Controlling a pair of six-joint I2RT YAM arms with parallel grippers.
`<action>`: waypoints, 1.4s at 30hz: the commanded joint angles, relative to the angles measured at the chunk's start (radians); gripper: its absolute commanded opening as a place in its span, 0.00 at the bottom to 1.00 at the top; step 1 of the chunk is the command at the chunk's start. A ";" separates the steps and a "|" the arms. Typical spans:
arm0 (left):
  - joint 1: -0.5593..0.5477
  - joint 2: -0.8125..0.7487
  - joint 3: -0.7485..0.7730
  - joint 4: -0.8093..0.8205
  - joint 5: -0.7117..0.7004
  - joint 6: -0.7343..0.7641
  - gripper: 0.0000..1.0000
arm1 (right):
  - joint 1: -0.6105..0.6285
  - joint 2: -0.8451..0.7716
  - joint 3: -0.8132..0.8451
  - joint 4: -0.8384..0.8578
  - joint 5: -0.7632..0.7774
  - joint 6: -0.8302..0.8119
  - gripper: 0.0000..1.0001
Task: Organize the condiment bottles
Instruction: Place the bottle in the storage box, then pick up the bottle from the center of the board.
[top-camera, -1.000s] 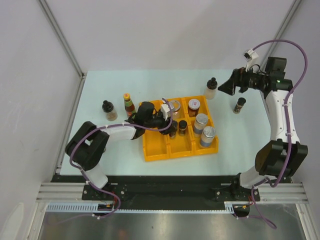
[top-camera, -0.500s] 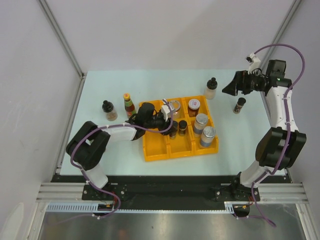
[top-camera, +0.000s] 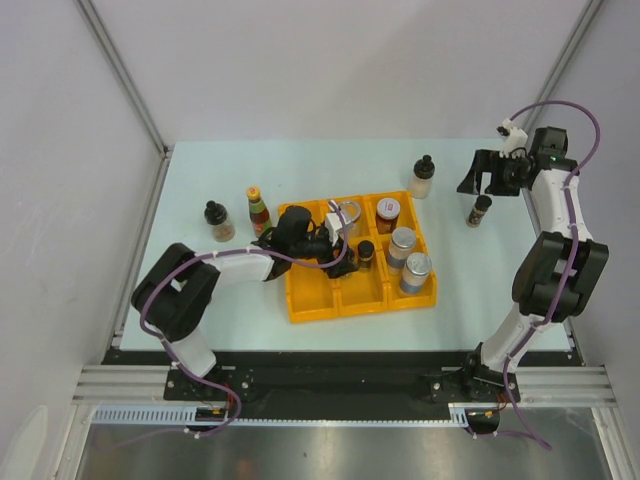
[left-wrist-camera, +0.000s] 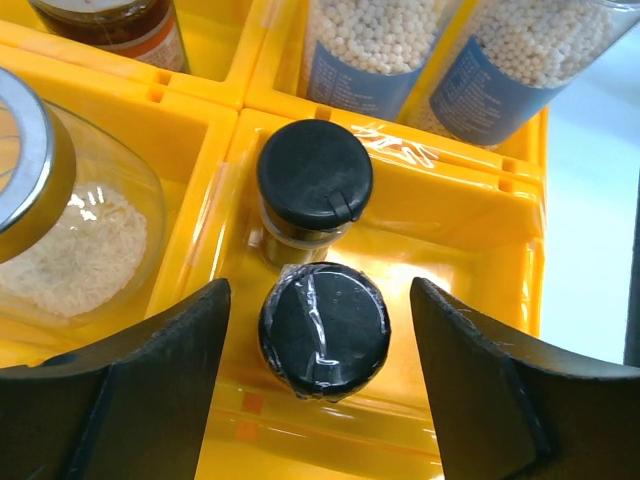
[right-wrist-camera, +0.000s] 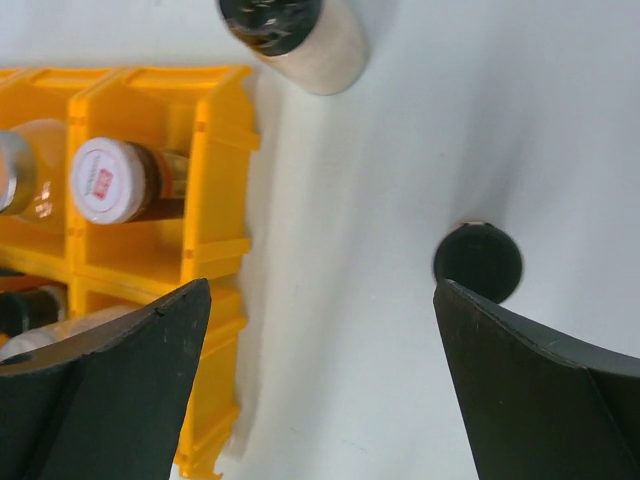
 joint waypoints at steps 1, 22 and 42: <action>0.005 -0.043 0.029 -0.038 -0.010 0.025 0.80 | -0.003 0.025 0.037 0.057 0.167 0.014 1.00; 0.042 -0.238 0.104 -0.228 -0.041 0.069 1.00 | 0.044 0.266 0.134 0.072 0.439 -0.009 0.77; 0.207 -0.304 0.054 -0.296 -0.094 0.096 0.99 | 0.222 -0.019 0.184 -0.182 0.581 -0.080 0.00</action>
